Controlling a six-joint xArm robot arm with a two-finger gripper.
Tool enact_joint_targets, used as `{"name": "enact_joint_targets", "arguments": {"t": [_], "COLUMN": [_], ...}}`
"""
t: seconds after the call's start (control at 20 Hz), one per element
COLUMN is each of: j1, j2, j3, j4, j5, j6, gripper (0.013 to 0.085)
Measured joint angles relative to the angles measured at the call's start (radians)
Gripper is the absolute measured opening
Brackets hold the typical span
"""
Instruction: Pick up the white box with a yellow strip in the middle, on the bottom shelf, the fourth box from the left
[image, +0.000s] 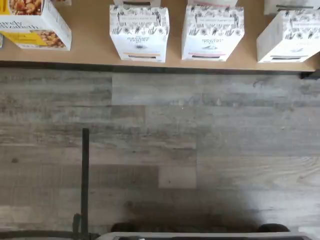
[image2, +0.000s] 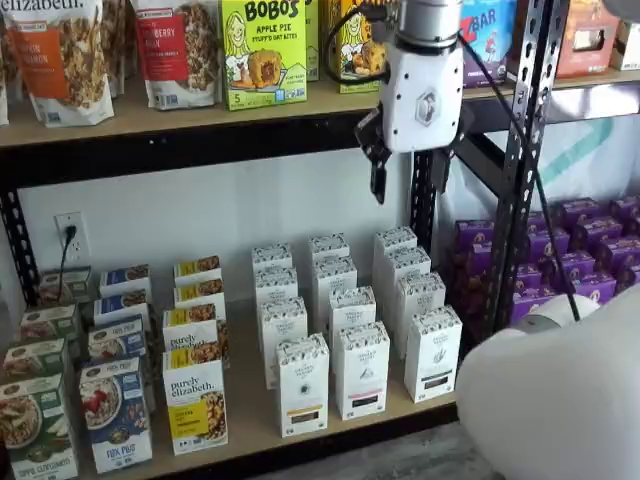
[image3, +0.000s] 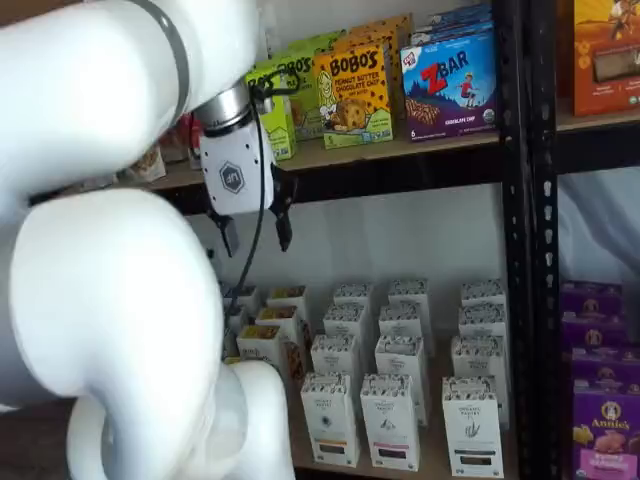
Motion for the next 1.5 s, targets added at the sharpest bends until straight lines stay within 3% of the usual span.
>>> {"name": "enact_joint_targets", "arguments": {"t": [0.25, 0.85, 1.05, 1.5], "j1": [0.041, 0.073, 0.099, 0.124], "j2": [0.037, 0.145, 0.192, 0.303], "j3": [0.056, 0.151, 0.165, 0.199], "j4": [-0.015, 0.024, -0.010, -0.022], "j5": [-0.082, -0.266, -0.324, -0.499], "j6": [0.046, 0.073, 0.111, 0.148], "gripper": [0.0850, 0.0850, 0.0850, 0.0850]}}
